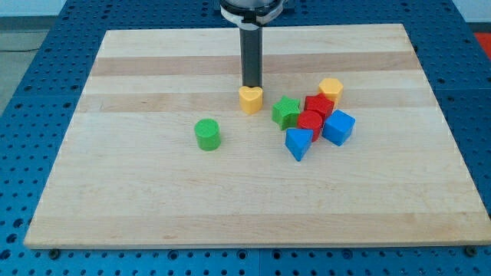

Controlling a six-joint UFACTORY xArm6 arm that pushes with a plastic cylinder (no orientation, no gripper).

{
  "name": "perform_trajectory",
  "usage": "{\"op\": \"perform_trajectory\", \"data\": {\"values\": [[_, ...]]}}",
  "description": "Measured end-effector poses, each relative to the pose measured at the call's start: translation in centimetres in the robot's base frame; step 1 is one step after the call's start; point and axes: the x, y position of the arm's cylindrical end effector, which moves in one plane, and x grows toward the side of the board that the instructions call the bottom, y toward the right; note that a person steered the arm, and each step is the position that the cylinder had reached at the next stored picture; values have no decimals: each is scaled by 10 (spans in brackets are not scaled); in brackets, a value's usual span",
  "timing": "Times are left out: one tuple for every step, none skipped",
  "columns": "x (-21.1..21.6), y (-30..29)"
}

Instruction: Place the yellow heart into the green star

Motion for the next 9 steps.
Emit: {"op": "perform_trajectory", "data": {"values": [[0,-32],[1,-47],[14,-47],[21,-46],[21,-36],[21,-20],[21,-5],[21,1],[21,2]]}}
